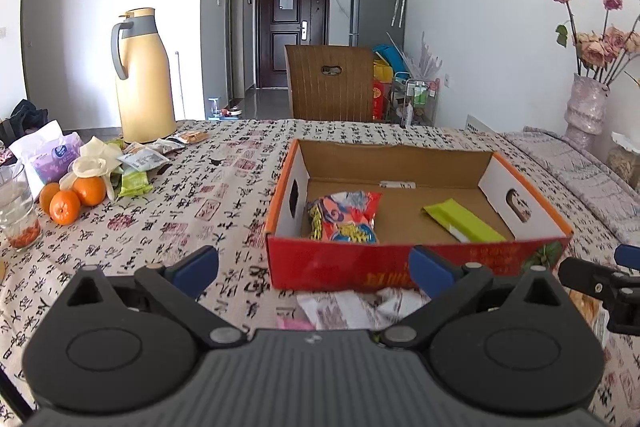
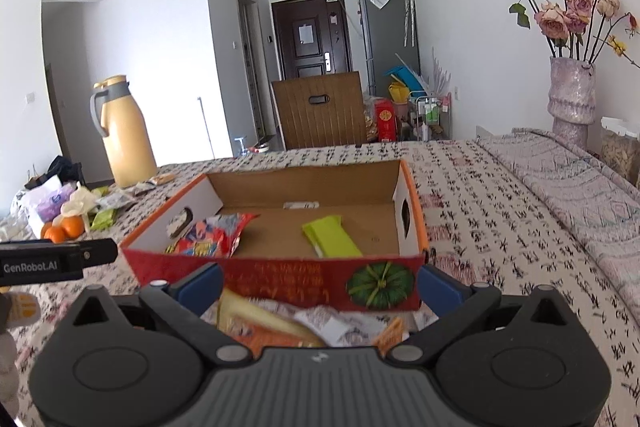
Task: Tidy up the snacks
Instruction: 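Move both tools back over the snack pile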
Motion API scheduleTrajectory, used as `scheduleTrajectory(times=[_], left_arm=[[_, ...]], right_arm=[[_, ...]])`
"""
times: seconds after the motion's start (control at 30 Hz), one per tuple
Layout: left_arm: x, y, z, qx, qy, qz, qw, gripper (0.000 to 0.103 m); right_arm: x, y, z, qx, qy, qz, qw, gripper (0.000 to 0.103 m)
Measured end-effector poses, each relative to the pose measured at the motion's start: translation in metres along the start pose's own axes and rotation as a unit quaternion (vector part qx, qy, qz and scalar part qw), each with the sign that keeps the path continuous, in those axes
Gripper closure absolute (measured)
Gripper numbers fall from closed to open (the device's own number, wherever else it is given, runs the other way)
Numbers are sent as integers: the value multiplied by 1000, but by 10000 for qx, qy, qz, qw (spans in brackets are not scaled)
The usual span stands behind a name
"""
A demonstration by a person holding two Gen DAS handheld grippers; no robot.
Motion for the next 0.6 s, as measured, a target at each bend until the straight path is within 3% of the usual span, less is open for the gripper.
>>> scheduleTrajectory(times=[0.6], left_arm=[[19, 1, -49, 472, 30, 75, 9989, 0]], right_arm=[[-6, 13, -56, 465, -12, -172, 9988, 0]])
Point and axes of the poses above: each gripper's, at about its wrist camera, not at the fingertips, and y roughly against the way its jaws point, x to its left, z to its top, the point moved 9 cm from there along -y, roughly the way its jaws point, and after that the axes turned 11 degrees about y, right-handed, at the moved point
